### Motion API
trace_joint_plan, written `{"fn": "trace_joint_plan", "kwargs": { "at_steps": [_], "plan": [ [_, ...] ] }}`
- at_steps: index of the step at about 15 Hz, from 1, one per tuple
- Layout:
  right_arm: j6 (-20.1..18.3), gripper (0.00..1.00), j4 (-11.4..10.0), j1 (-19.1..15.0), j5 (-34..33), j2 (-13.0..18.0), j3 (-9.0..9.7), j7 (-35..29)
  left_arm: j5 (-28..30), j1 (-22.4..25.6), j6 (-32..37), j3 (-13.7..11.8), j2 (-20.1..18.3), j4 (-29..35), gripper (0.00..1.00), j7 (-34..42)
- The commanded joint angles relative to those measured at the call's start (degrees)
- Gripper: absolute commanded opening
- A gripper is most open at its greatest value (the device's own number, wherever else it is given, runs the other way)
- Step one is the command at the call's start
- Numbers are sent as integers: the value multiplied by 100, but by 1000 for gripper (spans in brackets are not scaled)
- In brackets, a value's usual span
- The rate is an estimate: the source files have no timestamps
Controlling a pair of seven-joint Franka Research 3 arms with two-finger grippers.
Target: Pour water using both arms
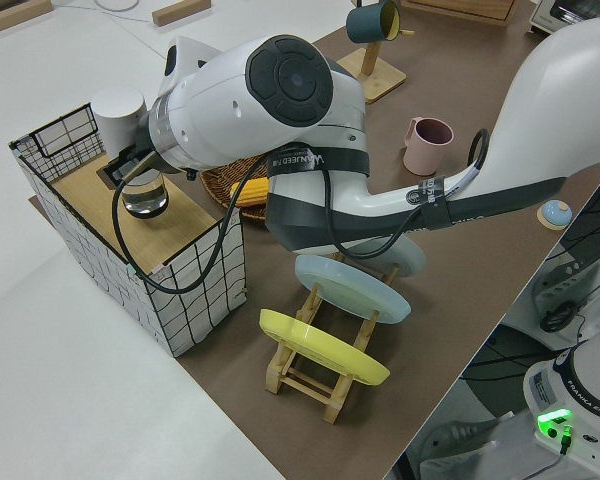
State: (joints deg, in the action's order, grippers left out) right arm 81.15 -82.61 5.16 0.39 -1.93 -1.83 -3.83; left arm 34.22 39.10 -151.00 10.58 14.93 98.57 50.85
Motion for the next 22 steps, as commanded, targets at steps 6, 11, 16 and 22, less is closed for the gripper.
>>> {"fn": "trace_joint_plan", "kwargs": {
  "at_steps": [6,11,16,22],
  "plan": [
    [23,992,-106,12,14,96,-10,102,621,125,-70,31,291,-224,0,891],
    [23,992,-106,12,14,96,-10,93,850,160,-70,31,396,-233,139,900],
    [23,992,-106,12,22,96,-10,93,780,168,-44,14,431,-355,1000,874],
    [23,992,-106,12,14,96,-10,102,-898,177,1396,-276,291,-936,1000,-883]
  ]
}}
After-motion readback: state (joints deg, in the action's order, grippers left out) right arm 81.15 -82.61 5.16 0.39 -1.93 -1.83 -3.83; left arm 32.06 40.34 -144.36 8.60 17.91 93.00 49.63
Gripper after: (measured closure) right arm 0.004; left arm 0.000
